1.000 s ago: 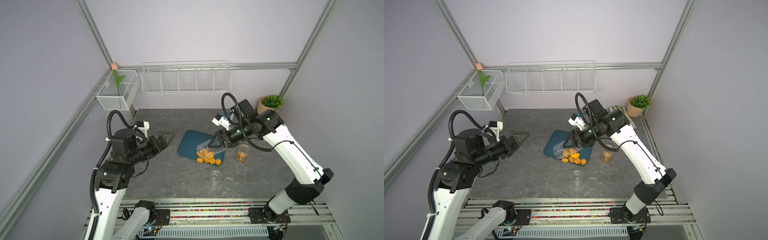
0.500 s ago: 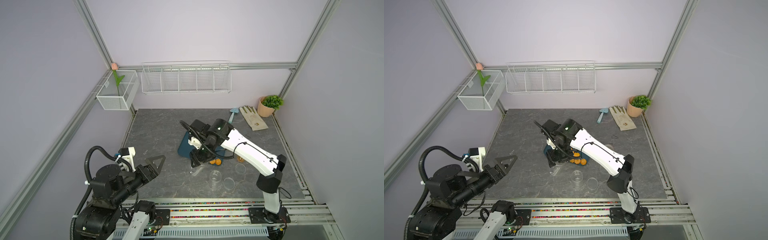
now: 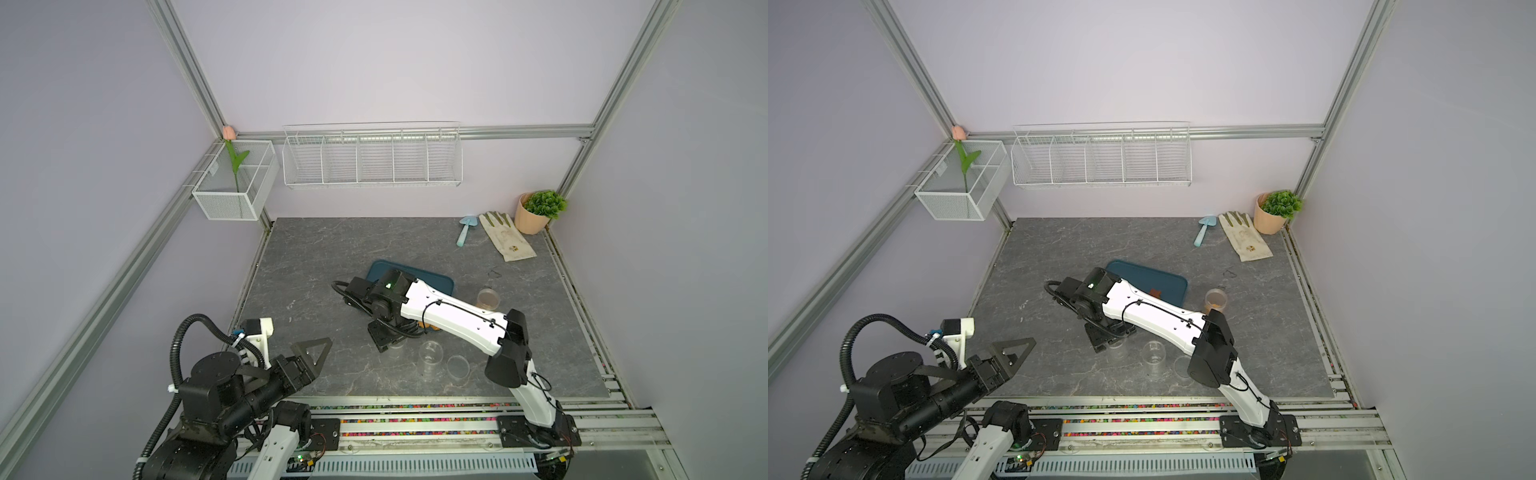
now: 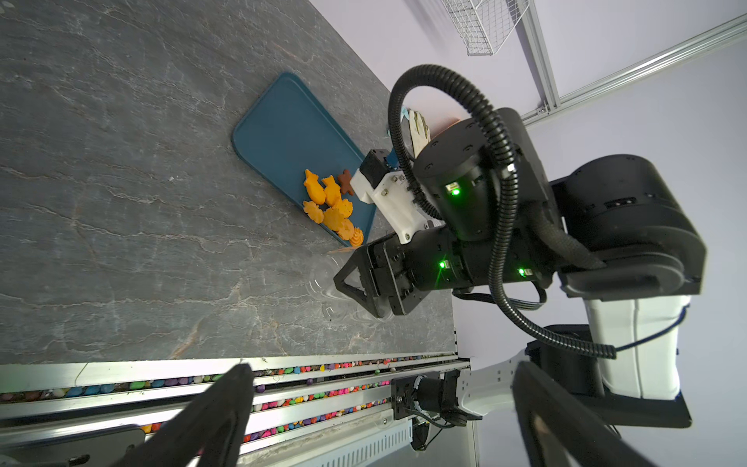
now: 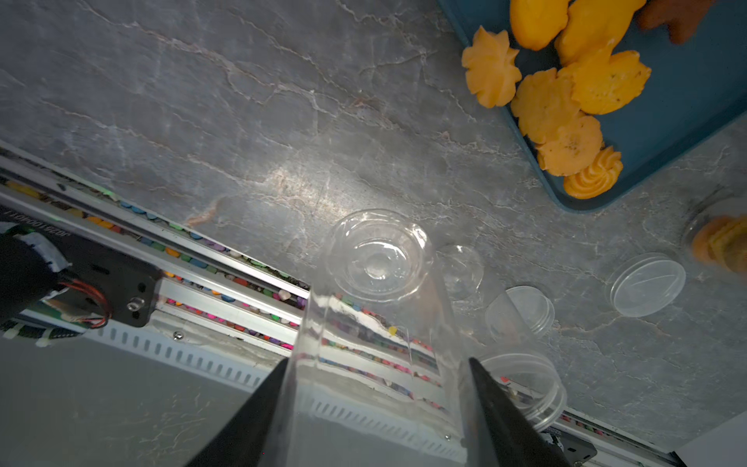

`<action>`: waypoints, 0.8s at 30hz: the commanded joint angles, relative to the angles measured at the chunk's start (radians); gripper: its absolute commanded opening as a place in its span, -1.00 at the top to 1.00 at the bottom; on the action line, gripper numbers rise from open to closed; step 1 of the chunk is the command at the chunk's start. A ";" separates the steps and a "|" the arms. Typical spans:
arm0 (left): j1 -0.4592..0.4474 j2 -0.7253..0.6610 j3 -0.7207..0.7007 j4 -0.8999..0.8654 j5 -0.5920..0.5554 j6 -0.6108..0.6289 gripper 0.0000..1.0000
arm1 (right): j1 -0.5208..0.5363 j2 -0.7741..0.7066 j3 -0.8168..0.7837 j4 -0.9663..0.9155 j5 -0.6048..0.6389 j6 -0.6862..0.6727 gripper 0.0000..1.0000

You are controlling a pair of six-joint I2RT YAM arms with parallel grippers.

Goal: Pour the cookies out of the jar
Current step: Place the jar at the center of the board.

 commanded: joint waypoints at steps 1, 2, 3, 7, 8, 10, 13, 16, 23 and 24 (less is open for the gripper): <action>0.004 -0.012 -0.009 -0.067 0.003 0.033 -0.99 | 0.007 0.026 -0.034 0.013 0.038 0.042 -0.27; 0.004 -0.012 -0.008 -0.069 0.005 0.043 -0.99 | 0.008 0.028 -0.043 0.020 0.041 0.044 -0.27; 0.003 -0.008 -0.009 -0.072 0.003 0.053 -0.99 | 0.008 0.029 -0.051 0.027 0.044 0.046 -0.27; 0.003 0.006 -0.011 -0.079 -0.010 0.073 -0.99 | 0.008 0.028 -0.099 0.064 0.037 0.051 -0.27; 0.003 0.004 -0.012 -0.071 -0.012 0.068 -0.99 | 0.008 0.027 -0.110 0.071 0.036 0.051 -0.27; 0.003 0.000 -0.016 -0.059 -0.012 0.060 -0.99 | 0.007 0.022 -0.130 0.085 0.037 0.053 -0.27; 0.003 0.003 -0.022 -0.060 -0.008 0.064 -0.99 | 0.009 0.011 -0.171 0.116 0.029 0.063 -0.27; 0.003 0.004 -0.025 -0.064 0.001 0.061 -0.99 | 0.016 -0.004 -0.221 0.161 0.011 0.077 -0.27; 0.003 -0.007 -0.023 -0.084 -0.001 0.064 -0.99 | 0.033 -0.014 -0.291 0.217 -0.013 0.106 -0.27; 0.003 -0.012 -0.024 -0.087 0.000 0.063 -0.99 | 0.034 -0.013 -0.292 0.218 -0.013 0.109 -0.27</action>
